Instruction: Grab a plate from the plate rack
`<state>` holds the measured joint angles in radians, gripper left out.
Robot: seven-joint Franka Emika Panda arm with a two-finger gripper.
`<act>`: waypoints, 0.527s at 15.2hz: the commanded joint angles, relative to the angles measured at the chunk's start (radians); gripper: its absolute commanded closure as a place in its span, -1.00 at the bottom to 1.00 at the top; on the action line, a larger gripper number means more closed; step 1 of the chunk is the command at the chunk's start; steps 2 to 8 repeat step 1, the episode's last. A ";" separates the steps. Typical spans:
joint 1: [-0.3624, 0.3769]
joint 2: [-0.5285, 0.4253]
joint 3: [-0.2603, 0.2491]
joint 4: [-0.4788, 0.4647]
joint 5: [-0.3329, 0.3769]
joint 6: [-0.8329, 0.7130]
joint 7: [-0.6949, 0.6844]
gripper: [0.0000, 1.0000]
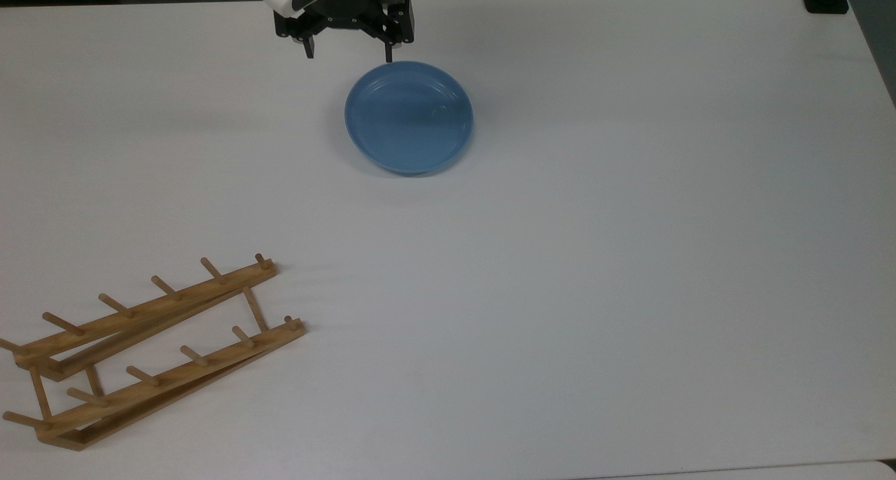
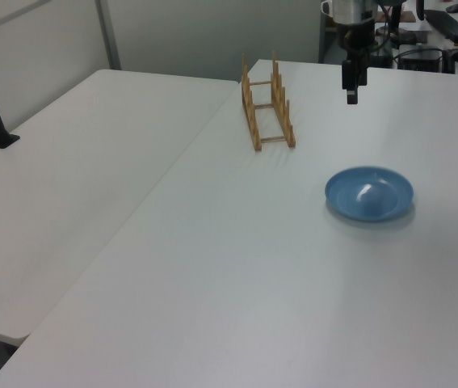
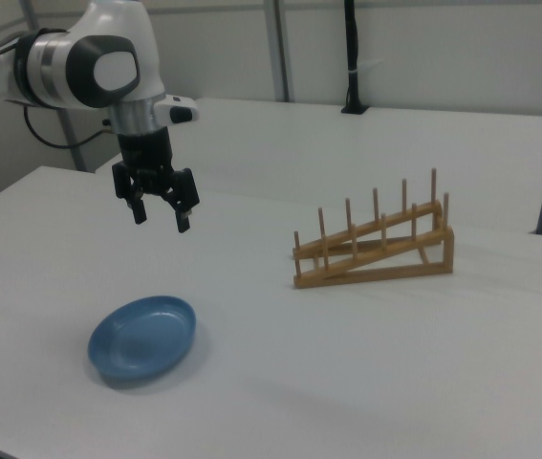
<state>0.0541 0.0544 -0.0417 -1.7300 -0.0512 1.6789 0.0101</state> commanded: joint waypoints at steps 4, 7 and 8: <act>-0.013 -0.021 0.002 0.004 -0.010 -0.008 0.016 -1.00; -0.013 -0.021 0.002 0.004 -0.010 -0.008 0.016 -1.00; -0.013 -0.021 0.002 0.004 -0.010 -0.008 0.016 -1.00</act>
